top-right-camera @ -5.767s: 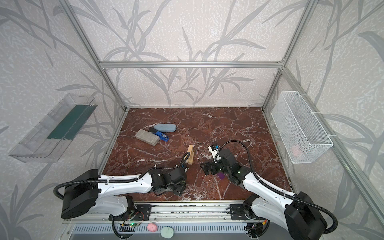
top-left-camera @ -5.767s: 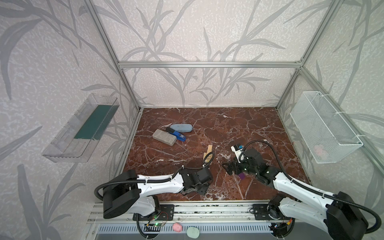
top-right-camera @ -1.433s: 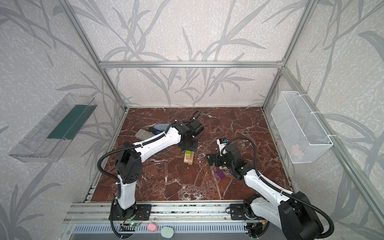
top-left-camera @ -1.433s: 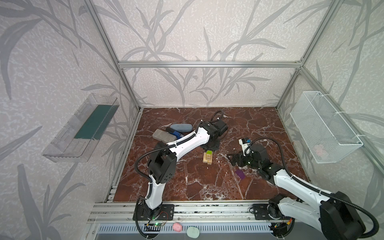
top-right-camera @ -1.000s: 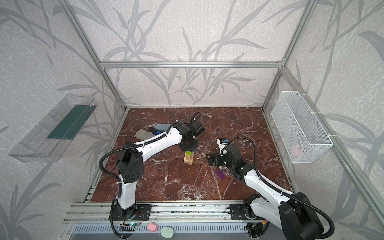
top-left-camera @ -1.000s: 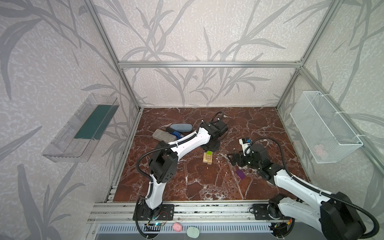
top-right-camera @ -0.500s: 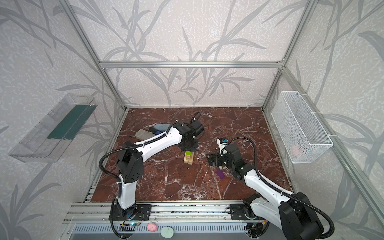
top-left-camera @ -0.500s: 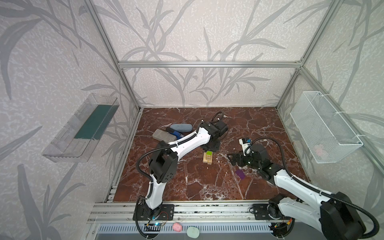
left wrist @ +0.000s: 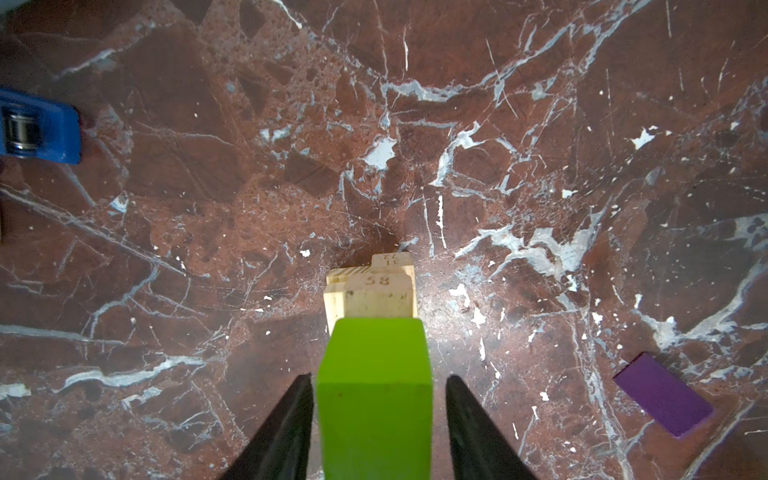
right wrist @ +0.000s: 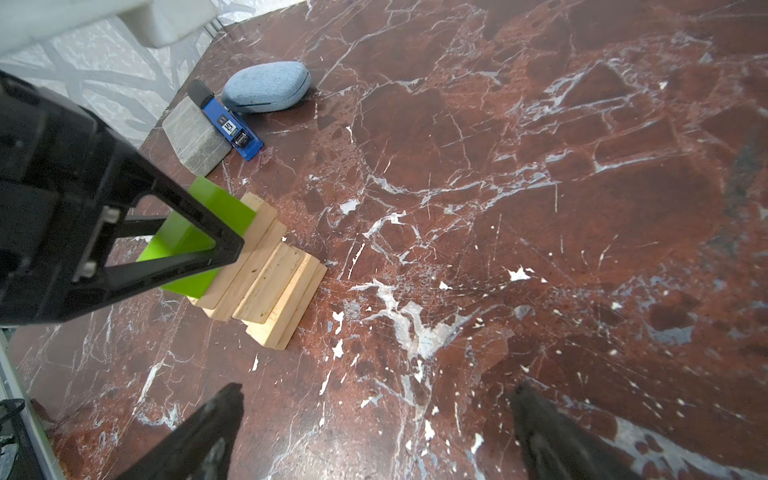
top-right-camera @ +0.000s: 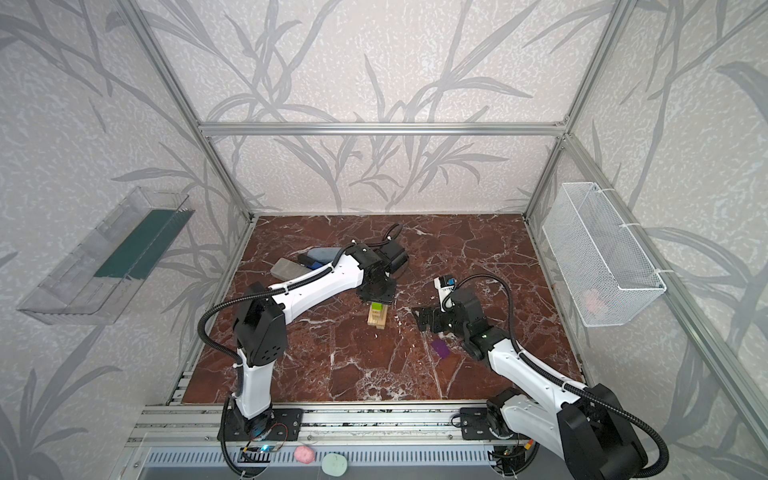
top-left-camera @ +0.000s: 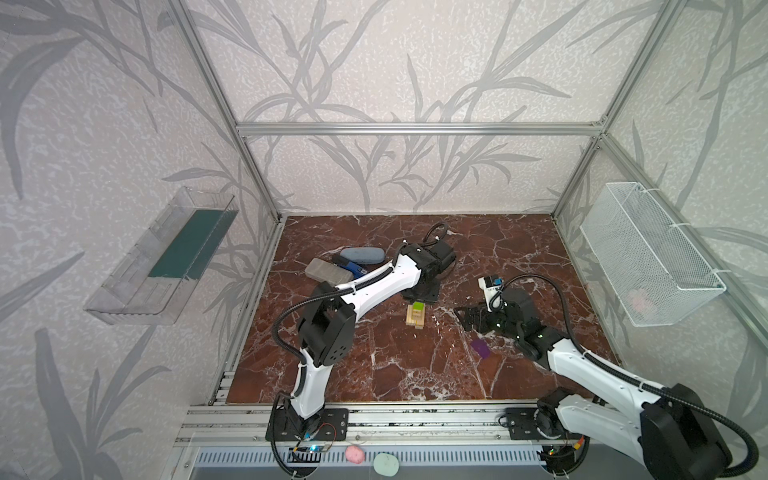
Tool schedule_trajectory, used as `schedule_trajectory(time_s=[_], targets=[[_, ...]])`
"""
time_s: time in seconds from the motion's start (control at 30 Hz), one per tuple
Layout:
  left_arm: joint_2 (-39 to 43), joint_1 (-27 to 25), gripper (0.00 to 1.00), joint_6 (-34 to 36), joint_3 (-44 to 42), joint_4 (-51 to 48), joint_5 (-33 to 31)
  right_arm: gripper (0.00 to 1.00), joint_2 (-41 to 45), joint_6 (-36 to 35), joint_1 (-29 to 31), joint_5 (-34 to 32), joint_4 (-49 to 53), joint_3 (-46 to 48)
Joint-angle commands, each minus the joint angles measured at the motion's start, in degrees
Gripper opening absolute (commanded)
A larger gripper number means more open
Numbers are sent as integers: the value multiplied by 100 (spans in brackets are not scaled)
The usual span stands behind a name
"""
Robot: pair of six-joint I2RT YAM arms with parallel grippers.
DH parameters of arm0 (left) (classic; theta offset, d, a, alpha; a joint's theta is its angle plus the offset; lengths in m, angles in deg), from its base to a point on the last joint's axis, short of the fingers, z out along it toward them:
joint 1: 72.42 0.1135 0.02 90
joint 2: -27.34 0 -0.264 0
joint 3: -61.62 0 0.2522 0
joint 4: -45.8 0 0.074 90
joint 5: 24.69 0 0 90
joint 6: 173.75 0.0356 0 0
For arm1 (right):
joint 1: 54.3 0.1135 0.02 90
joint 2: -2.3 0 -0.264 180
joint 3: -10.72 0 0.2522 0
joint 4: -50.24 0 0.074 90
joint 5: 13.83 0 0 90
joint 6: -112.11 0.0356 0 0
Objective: Build the wood block tower
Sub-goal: 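Open the left gripper and withdraw while the right gripper moves over the purple block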
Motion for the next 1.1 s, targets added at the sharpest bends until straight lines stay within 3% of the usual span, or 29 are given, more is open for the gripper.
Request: schedule_trajectory(time_s=[0.0, 0.2, 0.47, 0.77, 1.07], targets=[[376, 23, 57, 38, 188, -200, -138, 99, 13, -116, -32, -224, 226, -77], [1031, 14, 66, 73, -38, -8, -225, 99, -275, 134, -114, -281, 1017, -435], [2413, 23, 81, 181, -1412, 1294, -128, 99, -351, 271, -117, -289, 2303, -739], [3617, 52, 97, 82, -2670, 2030, 8, 99, -680, 45, -79, 396, 3041, -887], [4497, 85, 99, -76, -3576, 2489, 116, 97, -731, -119, 232, 421, 3207, -870]])
